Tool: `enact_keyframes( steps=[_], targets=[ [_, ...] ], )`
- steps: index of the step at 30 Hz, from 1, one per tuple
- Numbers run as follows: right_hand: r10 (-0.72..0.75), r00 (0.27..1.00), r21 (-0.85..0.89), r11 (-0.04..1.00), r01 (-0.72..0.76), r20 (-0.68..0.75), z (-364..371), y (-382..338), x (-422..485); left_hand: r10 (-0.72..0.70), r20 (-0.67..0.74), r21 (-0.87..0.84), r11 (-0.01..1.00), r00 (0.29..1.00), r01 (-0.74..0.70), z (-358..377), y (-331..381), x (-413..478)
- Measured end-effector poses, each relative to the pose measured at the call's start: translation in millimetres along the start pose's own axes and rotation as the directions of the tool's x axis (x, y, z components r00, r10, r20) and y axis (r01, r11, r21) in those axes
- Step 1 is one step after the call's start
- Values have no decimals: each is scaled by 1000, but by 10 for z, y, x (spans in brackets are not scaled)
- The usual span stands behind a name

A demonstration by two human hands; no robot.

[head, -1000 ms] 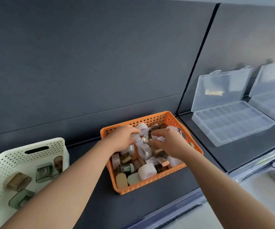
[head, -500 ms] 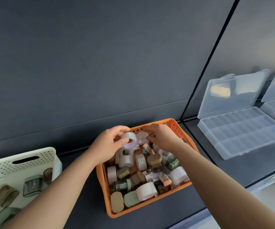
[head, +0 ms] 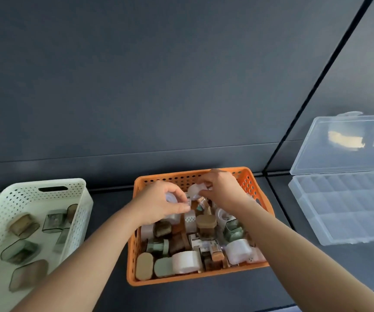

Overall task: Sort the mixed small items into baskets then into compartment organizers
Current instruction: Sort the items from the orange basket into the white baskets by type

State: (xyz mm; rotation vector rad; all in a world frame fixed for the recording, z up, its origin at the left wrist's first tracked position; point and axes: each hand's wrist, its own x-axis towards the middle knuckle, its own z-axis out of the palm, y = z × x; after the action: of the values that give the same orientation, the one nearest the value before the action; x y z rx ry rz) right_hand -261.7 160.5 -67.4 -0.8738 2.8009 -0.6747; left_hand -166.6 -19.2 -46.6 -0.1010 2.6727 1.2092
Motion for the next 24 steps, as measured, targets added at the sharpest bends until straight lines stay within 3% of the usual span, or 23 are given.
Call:
enact_keyframes(
  steps=[4, 12, 15, 19, 24],
  targets=[
    [-21, 999, 21, 1000, 20, 36, -11, 13, -32, -23, 91, 83, 996, 996, 15, 125, 88, -42],
    [59, 997, 305, 951, -44, -40, -284, 177, -220, -5, 144, 131, 991, 990, -14, 403, 226, -25],
    [37, 998, 332, 943, -18, -51, -269, 180, -292, -14, 83, 151, 989, 996, 1, 445, 192, -69],
    [4, 998, 362, 932, 21, -67, -218, 28, -335, -29, -13, 53, 998, 999, 30, 383, 137, -214],
    [-104, 992, 410, 904, 121, -65, -97, -419, -261, -133, -342, -108, 989, 930, 102, 32, 1, -618]
  ],
)
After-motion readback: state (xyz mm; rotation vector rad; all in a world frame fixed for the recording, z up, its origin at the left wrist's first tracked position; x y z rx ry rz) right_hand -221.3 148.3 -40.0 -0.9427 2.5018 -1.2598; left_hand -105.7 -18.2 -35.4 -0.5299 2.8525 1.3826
